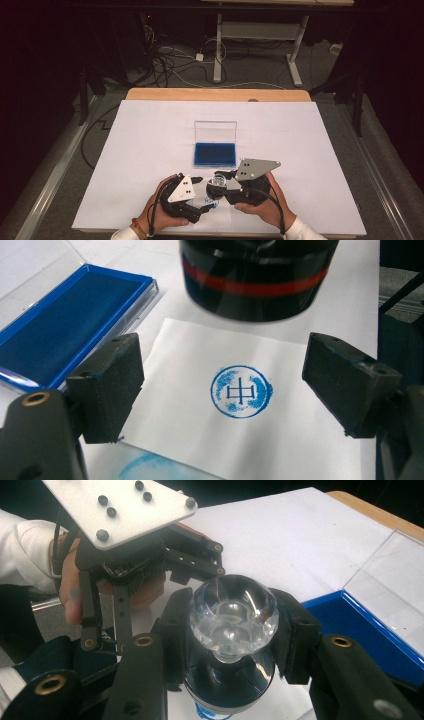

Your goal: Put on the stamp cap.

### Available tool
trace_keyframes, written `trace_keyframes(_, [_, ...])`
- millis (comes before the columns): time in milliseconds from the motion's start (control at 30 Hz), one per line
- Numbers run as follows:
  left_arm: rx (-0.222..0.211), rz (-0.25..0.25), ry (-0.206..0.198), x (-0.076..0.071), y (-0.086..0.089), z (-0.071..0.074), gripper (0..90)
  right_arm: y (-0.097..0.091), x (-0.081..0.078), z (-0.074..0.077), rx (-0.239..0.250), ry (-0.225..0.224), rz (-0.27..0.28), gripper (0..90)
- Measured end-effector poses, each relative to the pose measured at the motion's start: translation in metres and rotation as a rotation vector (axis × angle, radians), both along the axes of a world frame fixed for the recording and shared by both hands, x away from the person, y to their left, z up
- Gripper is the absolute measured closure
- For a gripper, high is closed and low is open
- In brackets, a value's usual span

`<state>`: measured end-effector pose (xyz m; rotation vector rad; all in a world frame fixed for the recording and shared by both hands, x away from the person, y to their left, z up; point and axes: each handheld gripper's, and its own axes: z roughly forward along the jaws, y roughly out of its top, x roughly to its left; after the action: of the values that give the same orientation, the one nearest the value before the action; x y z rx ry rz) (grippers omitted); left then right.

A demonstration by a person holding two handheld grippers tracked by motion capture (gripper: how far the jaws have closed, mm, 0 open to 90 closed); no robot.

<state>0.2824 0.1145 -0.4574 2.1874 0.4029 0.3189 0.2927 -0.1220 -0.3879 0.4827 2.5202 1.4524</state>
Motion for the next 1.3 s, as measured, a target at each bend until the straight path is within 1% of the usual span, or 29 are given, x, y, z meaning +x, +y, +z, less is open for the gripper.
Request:
trace_keyframes(267, [-0.006, 0.023, -0.014, 0.001, 0.010, 0.004, 16.8, -0.007, 0.001, 0.004, -0.002, -0.017, -0.019, 56.9])
trace_keyframes(400, [-0.002, 0.034, -0.024, 0.000, 0.015, 0.005, 16.9, -0.010, 0.000, 0.005, -0.003, -0.024, -0.025, 56.9])
trace_keyframes(567, [0.018, 0.037, -0.047, -0.001, 0.021, 0.009, 17.3, -0.013, -0.001, 0.007, -0.009, -0.034, -0.031, 56.9])
trace_keyframes(767, [0.014, 0.059, -0.056, 0.000, 0.031, 0.011, 18.2, -0.018, 0.001, 0.009, -0.013, -0.043, -0.047, 56.8])
trace_keyframes(867, [0.015, 0.078, -0.070, -0.001, 0.035, 0.013, 18.4, -0.020, 0.001, 0.010, -0.014, -0.047, -0.053, 56.8])
trace_keyframes(933, [0.011, 0.090, -0.072, -0.001, 0.039, 0.013, 18.4, -0.021, 0.001, 0.010, -0.011, -0.047, -0.056, 56.9])
trace_keyframes(1033, [0.024, 0.109, -0.081, -0.001, 0.045, 0.013, 18.4, -0.022, 0.003, 0.010, -0.012, -0.050, -0.057, 56.9])
trace_keyframes(1200, [0.008, 0.146, -0.075, 0.000, 0.060, 0.015, 18.4, -0.024, 0.006, 0.010, -0.014, -0.051, -0.061, 56.9])
trace_keyframes(1300, [0.009, 0.166, -0.074, 0.001, 0.069, 0.015, 18.5, -0.025, 0.007, 0.011, -0.007, -0.047, -0.063, 56.8])
